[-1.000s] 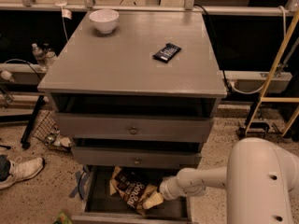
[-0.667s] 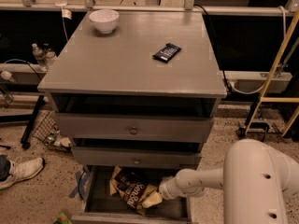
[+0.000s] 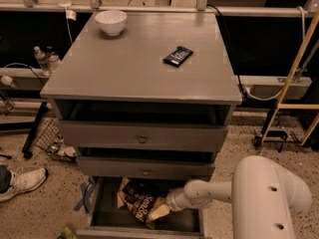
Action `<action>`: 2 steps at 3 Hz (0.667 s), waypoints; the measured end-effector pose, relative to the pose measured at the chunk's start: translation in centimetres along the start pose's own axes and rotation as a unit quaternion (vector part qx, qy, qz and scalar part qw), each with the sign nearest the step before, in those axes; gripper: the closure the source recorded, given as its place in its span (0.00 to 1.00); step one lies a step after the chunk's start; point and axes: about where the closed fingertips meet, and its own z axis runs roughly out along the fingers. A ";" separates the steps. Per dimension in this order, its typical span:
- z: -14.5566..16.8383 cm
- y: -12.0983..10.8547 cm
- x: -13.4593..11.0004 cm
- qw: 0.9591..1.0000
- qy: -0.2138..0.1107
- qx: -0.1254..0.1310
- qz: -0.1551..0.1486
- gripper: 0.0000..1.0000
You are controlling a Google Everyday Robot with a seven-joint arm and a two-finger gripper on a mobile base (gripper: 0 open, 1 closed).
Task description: Pick brown chip bag from bottom drawer and place on counter
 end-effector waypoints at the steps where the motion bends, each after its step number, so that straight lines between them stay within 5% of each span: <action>1: 1.5 0.1 -0.4 1.000 -0.006 -0.017 -0.003 0.13; 2: 2.7 0.1 -0.8 0.999 -0.008 -0.031 -0.007 0.37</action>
Offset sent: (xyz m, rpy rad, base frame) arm 0.0181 0.0290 -0.0236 0.0697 0.0212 0.0604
